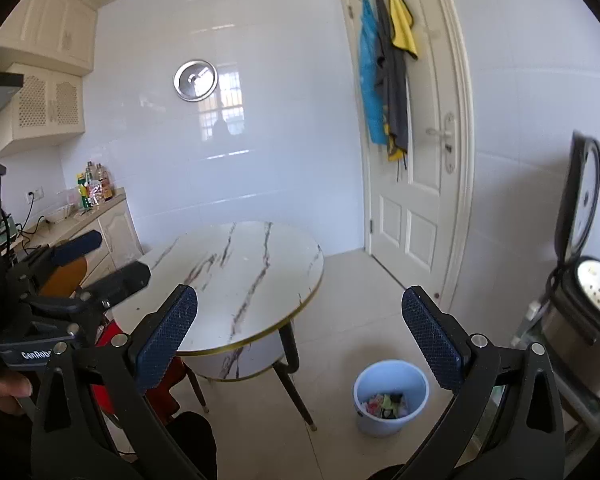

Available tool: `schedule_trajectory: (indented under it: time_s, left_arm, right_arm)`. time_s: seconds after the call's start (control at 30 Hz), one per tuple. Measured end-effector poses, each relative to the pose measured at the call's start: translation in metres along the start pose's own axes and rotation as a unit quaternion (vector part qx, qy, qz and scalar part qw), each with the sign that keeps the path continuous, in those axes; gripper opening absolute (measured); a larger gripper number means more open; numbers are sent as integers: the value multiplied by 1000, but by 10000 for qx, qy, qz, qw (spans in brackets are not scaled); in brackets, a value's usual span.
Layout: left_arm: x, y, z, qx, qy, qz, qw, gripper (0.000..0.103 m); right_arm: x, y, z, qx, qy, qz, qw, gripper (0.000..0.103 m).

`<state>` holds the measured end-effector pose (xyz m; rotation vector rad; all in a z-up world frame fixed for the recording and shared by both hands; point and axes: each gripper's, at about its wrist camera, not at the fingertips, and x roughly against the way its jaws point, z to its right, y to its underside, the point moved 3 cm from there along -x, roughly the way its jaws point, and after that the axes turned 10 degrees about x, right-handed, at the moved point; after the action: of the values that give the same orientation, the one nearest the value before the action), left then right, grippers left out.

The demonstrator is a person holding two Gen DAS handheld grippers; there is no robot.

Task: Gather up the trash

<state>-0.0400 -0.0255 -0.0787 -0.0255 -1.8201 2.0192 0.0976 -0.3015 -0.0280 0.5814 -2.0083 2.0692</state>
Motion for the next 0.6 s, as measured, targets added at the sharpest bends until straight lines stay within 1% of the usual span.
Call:
schedule_trajectory:
  time_s: [0.1,0.27,0.33,0.47,0.6]
  left_arm:
    - [30,5,0,-19,-164,259,9995,102]
    - [59,17,-5,4,-421,568,9975,103]
    - [69,23,-3,18,-446,604,9972,102]
    - [75,40,8,-42,-474,683,9965,103]
    - [76,55,16,-106,-554,589,9967,102]
  right_arm:
    - [13,-5,-13,25,74,149,9999,103]
    - [30,-7,-29,92,206,428,9988,103]
    - [32,-4,-33,61,219,484,9986,103]
    - [30,-2,-41,86,111,496,9987,103]
    - [32,1,-42,27,206,625,9978,103]
